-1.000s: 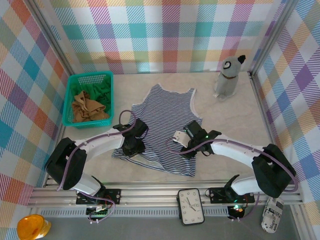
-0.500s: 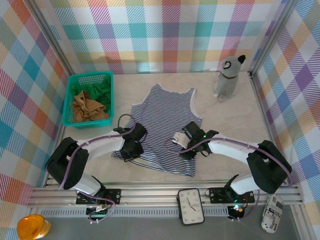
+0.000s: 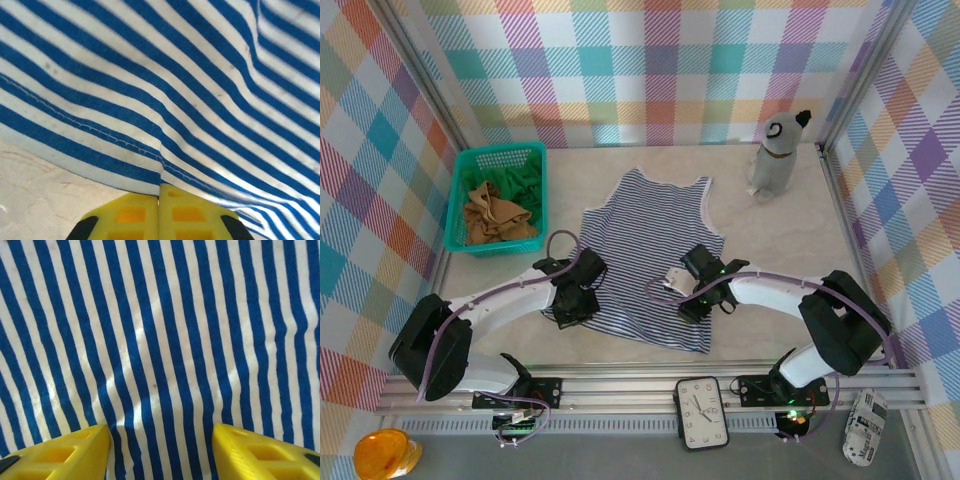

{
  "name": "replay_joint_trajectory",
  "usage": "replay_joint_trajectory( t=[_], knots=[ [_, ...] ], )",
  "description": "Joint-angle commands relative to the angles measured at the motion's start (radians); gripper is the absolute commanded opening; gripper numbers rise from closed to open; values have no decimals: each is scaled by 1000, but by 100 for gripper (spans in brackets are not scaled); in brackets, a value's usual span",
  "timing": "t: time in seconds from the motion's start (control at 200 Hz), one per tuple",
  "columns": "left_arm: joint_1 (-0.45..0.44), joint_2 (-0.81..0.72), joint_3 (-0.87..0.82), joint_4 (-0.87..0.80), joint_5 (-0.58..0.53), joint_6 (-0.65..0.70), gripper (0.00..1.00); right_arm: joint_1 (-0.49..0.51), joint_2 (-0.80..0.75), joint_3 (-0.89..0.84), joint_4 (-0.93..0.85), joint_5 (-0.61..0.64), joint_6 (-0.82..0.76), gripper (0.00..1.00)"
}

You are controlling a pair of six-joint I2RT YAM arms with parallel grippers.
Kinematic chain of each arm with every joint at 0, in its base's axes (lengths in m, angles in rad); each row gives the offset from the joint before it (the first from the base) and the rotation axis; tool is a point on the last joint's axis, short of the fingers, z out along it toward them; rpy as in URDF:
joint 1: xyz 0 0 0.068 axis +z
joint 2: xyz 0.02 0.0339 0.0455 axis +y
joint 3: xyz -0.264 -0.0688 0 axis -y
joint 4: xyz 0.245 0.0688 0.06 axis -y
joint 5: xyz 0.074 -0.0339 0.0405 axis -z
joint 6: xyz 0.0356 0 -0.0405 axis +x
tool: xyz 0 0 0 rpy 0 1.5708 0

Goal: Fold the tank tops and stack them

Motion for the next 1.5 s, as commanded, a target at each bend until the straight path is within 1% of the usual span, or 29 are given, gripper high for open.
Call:
replay_joint_trajectory(
  t=[0.0,0.155,0.21,0.27,0.325,0.41,0.5,0.575,0.765,0.855,0.95,0.995,1.135,1.225,1.315,1.37,1.435,1.47,1.5],
  knots=[
    [-11,10,-47,-34,1,4,0,-5,5,33,-14,-14,-6,57],
    [-11,44,-56,-62,-32,23,1,-7,-12,25,-47,-7,-27,57],
    [-11,46,-59,-49,-15,30,2,-8,-19,22,-72,0,-40,57],
    [-12,39,-55,-43,3,34,6,-7,-34,23,-101,4,-56,57],
    [-11,25,-36,-73,1,40,9,-6,-56,14,-125,-18,-77,57],
    [-12,-22,2,-136,-2,46,20,-3,-91,2,-165,-63,-115,57],
    [-8,-72,50,-191,-34,56,26,4,-114,-18,-193,-73,-161,57],
    [16,-62,66,-195,-38,81,29,12,-114,-38,-184,-65,-188,57],
    [97,60,36,-47,-16,142,29,56,-55,-64,-160,-24,-225,58],
    [127,119,36,-14,-19,179,29,60,-43,-54,-162,-11,-232,59],
    [158,167,30,-6,-22,224,29,57,-68,-41,-185,18,-241,60],
    [170,180,29,-15,-37,240,29,47,-94,-38,-185,26,-245,61],
    [208,164,34,-47,-63,284,29,-52,-202,-28,-188,21,-243,64],
    [219,162,58,-69,-67,308,30,-149,-242,-1,-140,-7,-172,66],
    [216,156,99,-102,-51,315,33,-249,-228,50,-63,-42,-8,69],
    [203,135,129,-121,-52,309,37,-304,-181,101,-41,-59,131,68],
    [171,105,175,-138,-45,305,42,-359,-100,180,-66,-63,285,67],
    [141,94,199,-140,-40,300,44,-384,-45,225,-87,-59,370,67],
    [113,92,225,-138,-38,293,46,-394,-12,251,-95,-58,402,66]
  ],
)
